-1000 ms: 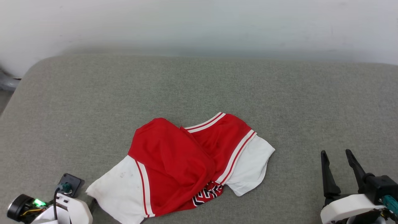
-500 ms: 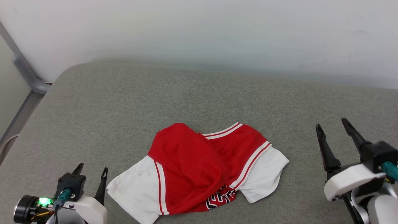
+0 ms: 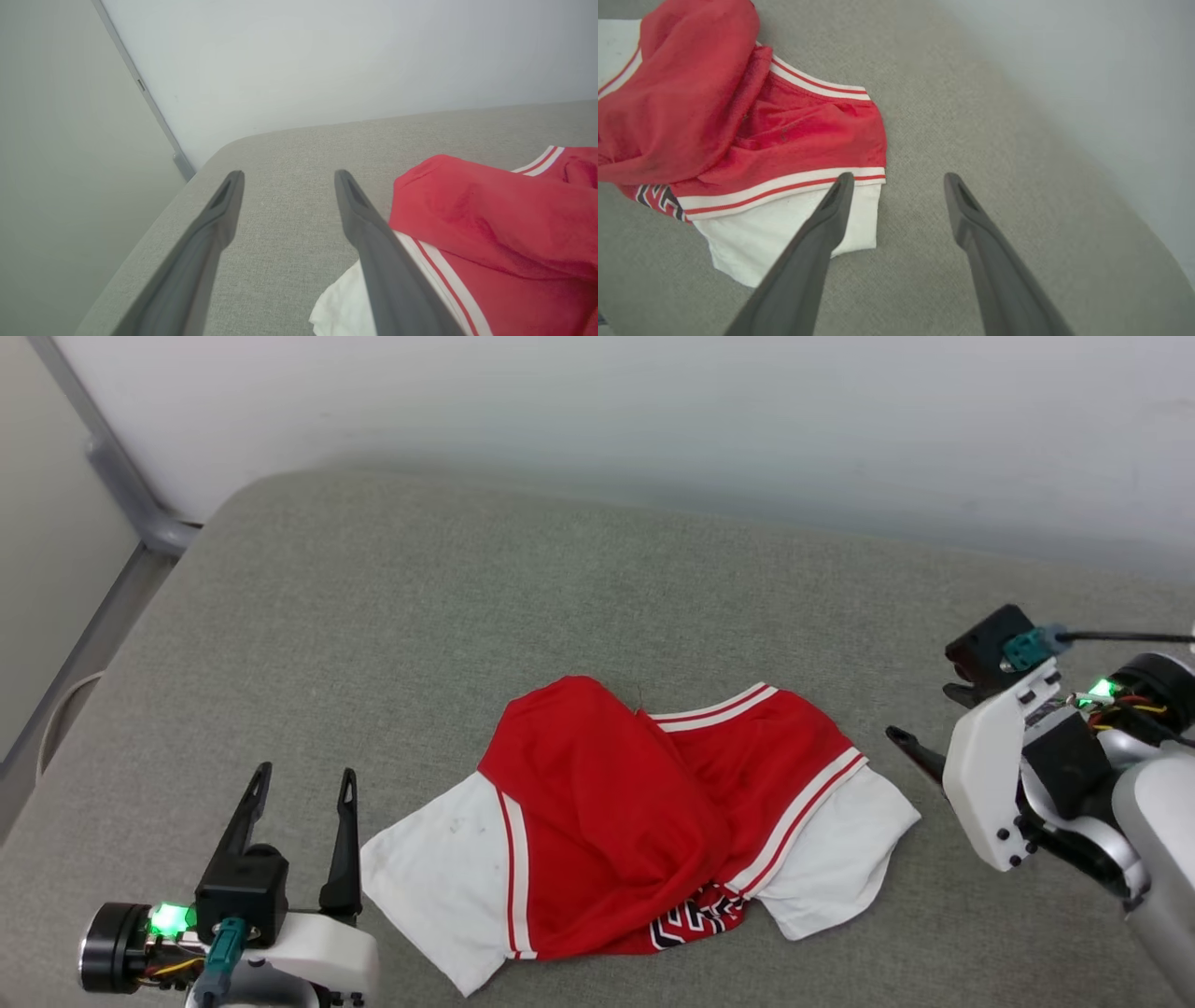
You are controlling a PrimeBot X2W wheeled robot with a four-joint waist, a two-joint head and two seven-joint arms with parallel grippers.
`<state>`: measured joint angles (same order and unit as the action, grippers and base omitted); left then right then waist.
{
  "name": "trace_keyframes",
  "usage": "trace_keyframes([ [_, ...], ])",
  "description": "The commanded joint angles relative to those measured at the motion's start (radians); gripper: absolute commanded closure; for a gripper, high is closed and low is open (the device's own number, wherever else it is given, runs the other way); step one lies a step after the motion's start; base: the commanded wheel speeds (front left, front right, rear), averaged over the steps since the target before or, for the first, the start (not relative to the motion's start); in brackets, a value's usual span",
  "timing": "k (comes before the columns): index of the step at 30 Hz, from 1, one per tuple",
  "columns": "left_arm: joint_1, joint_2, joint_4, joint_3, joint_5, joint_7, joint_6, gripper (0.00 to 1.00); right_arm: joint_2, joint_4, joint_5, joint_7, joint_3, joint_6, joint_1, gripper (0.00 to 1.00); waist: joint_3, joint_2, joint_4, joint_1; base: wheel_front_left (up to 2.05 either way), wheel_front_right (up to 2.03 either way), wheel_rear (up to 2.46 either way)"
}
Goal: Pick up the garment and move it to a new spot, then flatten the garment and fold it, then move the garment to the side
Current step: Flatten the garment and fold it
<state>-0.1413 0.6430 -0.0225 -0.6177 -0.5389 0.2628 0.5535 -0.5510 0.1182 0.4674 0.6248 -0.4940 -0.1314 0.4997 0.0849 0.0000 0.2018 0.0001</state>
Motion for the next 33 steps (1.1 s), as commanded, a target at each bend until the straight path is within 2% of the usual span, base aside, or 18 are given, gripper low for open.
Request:
trace_keyframes([
  [1, 0.013, -0.02, -0.004, 0.021, 0.018, 0.002, -0.009, 0.0, -0.024, 0.008, 0.02, 0.04, -0.028, 0.001, 0.041, 0.0, 0.027, 0.0, 0.02, -0.0001, 0.0, 0.0, 0.0],
  [5, 0.035, -0.095, 0.001, 0.098, 0.08, 0.003, -0.06, 0.0, -0.053, 0.058, 0.093, 0.161, -0.12, 0.001, 0.129, 0.0, 0.074, 0.0, 0.047, -0.0001, 0.0, 0.0, 0.0],
  [10, 0.02, -0.186, 0.018, 0.181, 0.151, 0.003, -0.133, 0.0, -0.045, 0.146, 0.113, 0.226, -0.204, 0.001, 0.232, 0.0, 0.144, 0.0, 0.087, -0.0001, 0.0, 0.0, 0.0],
  [18, -0.009, -0.3, 0.041, 0.278, 0.235, 0.002, -0.231, 0.0, -0.001, 0.305, 0.095, 0.221, -0.323, 0.001, 0.341, 0.0, 0.232, 0.0, 0.129, -0.0001, 0.0, 0.0, 0.0],
  [23, -0.022, -0.364, 0.057, 0.334, 0.288, 0.003, -0.289, 0.0, 0.025, 0.417, 0.119, 0.206, -0.407, 0.001, 0.334, 0.0, 0.266, 0.0, 0.144, -0.0001, 0.0, 0.0, 0.0],
  [26, -0.019, -0.39, 0.067, 0.371, 0.316, 0.003, -0.318, 0.0, 0.036, 0.441, 0.147, 0.171, -0.445, 0.001, 0.33, 0.0, 0.269, 0.0, 0.14, -0.0001, 0.0, 0.0, 0.0],
  [27, -0.014, -0.397, 0.07, 0.385, 0.325, 0.003, -0.328, 0.0, 0.037, 0.444, 0.155, 0.147, -0.449, 0.001, 0.333, 0.79, 0.267, 0.0, 0.136, -0.0001, 0.0, 0.0, 0.0],
  [28, -0.009, -0.402, 0.073, 0.397, 0.333, 0.002, -0.335, 0.0, 0.037, 0.443, 0.163, 0.125, -0.451, 0.001, 0.337, 1.0, 0.263, 0.0, 0.13, -0.0001, 0.0, 0.0, 0.0],
  [33, 0.017, -0.427, 0.085, 0.441, 0.372, 0.003, -0.365, 0.0, 0.005, 0.41, 0.191, -0.022, -0.429, 0.001, 0.36, 1.0, 0.221, 0.0, 0.099, -0.0001, 0.0, 0.0, 0.0],
])
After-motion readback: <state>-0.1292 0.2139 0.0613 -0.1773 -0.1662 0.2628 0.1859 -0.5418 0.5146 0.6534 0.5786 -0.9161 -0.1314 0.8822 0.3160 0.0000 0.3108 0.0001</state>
